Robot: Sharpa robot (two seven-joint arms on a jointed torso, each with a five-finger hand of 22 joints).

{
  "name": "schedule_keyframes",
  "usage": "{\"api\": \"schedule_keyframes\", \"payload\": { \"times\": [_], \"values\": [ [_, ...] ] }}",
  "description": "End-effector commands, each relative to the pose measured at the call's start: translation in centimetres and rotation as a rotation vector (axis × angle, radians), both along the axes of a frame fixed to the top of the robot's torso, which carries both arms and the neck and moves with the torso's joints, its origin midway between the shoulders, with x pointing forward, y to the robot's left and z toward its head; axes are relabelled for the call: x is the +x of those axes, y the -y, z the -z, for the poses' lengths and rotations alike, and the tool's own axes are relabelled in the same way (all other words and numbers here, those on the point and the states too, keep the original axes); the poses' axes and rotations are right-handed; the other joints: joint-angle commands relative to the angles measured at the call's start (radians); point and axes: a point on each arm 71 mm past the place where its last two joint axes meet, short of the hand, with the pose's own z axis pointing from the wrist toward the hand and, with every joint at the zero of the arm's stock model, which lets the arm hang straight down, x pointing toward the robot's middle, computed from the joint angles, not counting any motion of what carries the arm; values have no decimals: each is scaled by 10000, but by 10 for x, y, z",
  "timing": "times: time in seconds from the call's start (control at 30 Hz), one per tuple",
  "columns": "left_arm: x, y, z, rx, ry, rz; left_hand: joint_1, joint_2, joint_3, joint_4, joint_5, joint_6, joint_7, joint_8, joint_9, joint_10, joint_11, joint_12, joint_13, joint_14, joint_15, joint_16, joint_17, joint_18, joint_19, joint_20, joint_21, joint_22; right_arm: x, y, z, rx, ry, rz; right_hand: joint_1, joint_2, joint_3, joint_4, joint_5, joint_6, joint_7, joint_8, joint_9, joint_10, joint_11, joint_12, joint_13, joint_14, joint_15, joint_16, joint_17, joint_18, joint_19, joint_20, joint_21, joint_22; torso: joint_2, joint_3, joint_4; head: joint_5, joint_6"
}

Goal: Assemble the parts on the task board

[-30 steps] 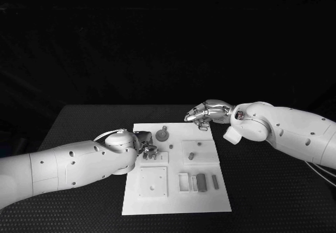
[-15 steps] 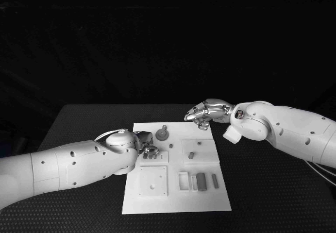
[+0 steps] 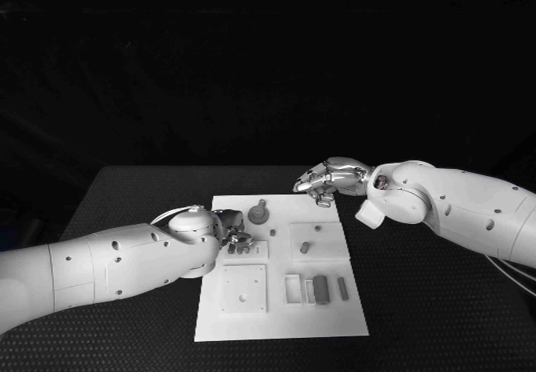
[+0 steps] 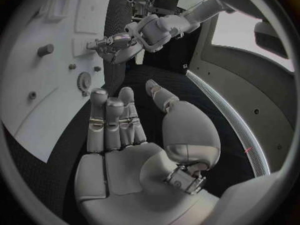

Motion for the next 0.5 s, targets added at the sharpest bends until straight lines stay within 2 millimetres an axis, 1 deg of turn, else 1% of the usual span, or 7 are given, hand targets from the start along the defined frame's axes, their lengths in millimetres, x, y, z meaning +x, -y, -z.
{"api": "schedule_keyframes", "payload": {
  "times": [0.03,0.33,0.5],
  "values": [
    [-2,1,3,-47,-443,41,158,48,539,347,57,-15,-25,30,13,14,-18,65,9,64,-185,32,17,459,-49,-19,68,216,-1,-1,-1,43,54,-133,-65,5,-5,-22,-38,-20,73,-45,12,-67,-25,-10,-10,-69,29,-56,-15,441,-71,-31,-69,171,-1,7,-3,-2,-24],
    [-3,0,5,-172,-720,-114,152,63,539,353,57,-23,-22,29,14,8,-16,65,11,58,-183,32,17,458,-56,-16,70,216,-1,-1,0,38,45,-135,-64,7,-3,-24,-37,-20,74,-44,13,-70,-24,-6,-15,-72,30,-56,-15,441,-72,-30,-72,171,1,0,-7,-6,-23],
    [-3,-1,5,-161,-743,-137,151,68,541,353,58,-26,-21,28,14,5,-15,65,12,55,-182,32,17,458,-60,-15,72,216,0,-1,0,33,39,-135,-63,8,-2,-25,-38,-20,74,-43,14,-72,-24,-4,-18,-74,30,-57,-15,441,-74,-30,-73,171,-1,2,1,-7,-49]
  ]
}}
